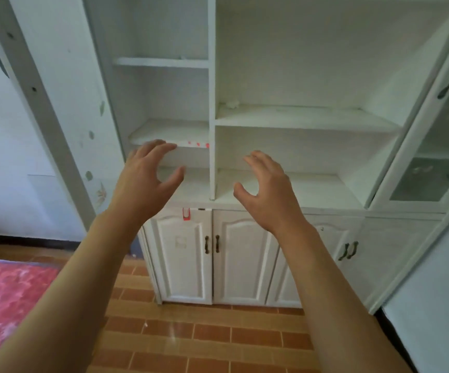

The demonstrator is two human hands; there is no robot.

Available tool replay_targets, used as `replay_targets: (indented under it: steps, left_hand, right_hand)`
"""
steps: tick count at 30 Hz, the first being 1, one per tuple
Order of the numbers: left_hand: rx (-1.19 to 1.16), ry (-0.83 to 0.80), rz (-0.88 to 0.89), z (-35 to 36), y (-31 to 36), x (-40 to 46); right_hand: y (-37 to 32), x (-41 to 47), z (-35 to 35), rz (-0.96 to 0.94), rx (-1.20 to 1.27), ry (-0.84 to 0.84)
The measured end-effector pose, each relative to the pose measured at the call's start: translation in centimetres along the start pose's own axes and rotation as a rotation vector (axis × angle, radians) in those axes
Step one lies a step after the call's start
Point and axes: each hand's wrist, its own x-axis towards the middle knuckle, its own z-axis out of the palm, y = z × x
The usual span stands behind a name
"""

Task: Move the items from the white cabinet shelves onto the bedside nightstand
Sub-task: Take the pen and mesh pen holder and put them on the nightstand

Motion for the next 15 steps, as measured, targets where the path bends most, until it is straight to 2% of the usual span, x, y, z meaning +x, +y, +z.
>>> replay_targets:
  steps: [15]
  left_hand:
    - [-0.035, 0.164, 0.153, -1.7, -4.5, 17.7]
  right_hand:
    - [-4.0, 17.9, 0.8, -0.182, -0.186, 0.114]
